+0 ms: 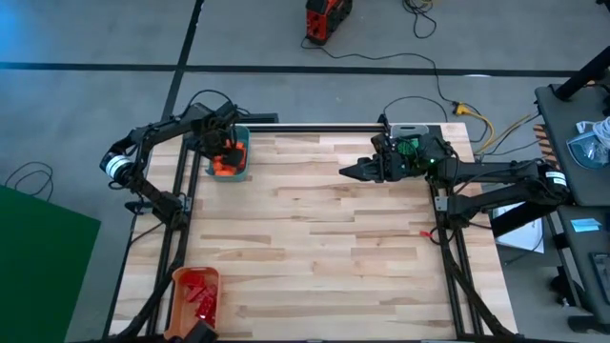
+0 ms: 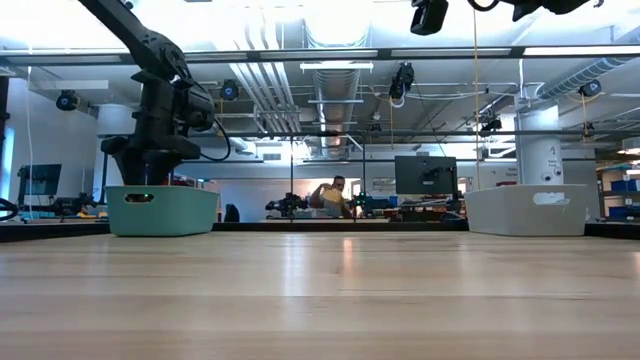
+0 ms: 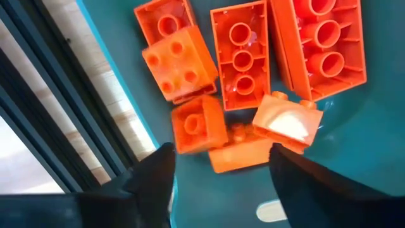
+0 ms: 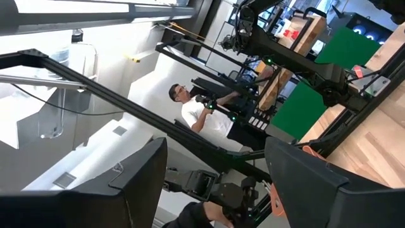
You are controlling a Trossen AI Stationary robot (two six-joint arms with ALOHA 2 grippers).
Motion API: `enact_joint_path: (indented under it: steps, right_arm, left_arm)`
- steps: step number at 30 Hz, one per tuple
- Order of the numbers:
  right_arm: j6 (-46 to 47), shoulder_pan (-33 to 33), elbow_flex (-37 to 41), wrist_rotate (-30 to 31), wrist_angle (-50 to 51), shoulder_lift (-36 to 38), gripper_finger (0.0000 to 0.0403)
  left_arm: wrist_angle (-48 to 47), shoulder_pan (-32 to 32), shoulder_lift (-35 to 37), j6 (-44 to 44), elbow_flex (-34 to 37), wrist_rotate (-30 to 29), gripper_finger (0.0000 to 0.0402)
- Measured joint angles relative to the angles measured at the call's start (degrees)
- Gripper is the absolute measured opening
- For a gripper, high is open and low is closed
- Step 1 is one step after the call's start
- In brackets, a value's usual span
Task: Sort blocks
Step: Return to Home Position
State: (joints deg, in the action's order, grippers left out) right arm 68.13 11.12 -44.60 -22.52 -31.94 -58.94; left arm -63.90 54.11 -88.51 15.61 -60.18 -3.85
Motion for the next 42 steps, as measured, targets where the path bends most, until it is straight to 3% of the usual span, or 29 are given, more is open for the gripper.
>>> enact_joint_path:
  steps: [7, 14, 19, 24, 27, 35, 38, 42]
  right_arm:
    - [-0.1, 0.0, 0.0, 0.0, 0.0, 0.0, 0.0265]
    - [-0.6, 0.0, 0.0, 0.0, 0.0, 0.0, 0.0256]
    - [-4.7, 0.0, 0.0, 0.0, 0.1, 0.0, 0.0247]
    - [-11.6, 0.0, 0.0, 0.0, 0.0, 0.0, 0.0238]
    - [-16.4, 0.0, 0.0, 0.0, -0.1, 0.0, 0.0232]
    - [-21.2, 0.7, 0.0, 1.6, -0.1, 0.0, 0.0212]
    - [-23.0, 1.5, 0.0, 1.8, -0.9, 0.0, 0.0201]
    - [-28.2, 2.7, 0.1, 3.4, -4.7, 0.0, 0.0184]
  left_arm:
    - [0.0, 0.0, 0.0, 0.0, 0.0, -0.1, 0.0283]
    - [-0.7, -0.7, 2.2, 0.0, 0.0, 0.1, 0.0301]
    - [-3.5, -3.2, 7.8, 0.1, -1.8, 0.4, 0.0301]
    - [-1.8, -10.3, 17.9, 0.4, -4.7, 0.4, 0.0301]
    - [5.1, -17.3, 25.0, 1.0, -5.8, 0.6, 0.0301]
    - [38.5, -39.6, 39.6, 1.0, -1.0, 1.8, 0.0301]
    - [47.7, -44.2, 41.6, 0.5, 0.7, 1.5, 0.0300]
    - [50.4, -45.8, 41.8, -1.2, 1.5, 0.0, 0.0292]
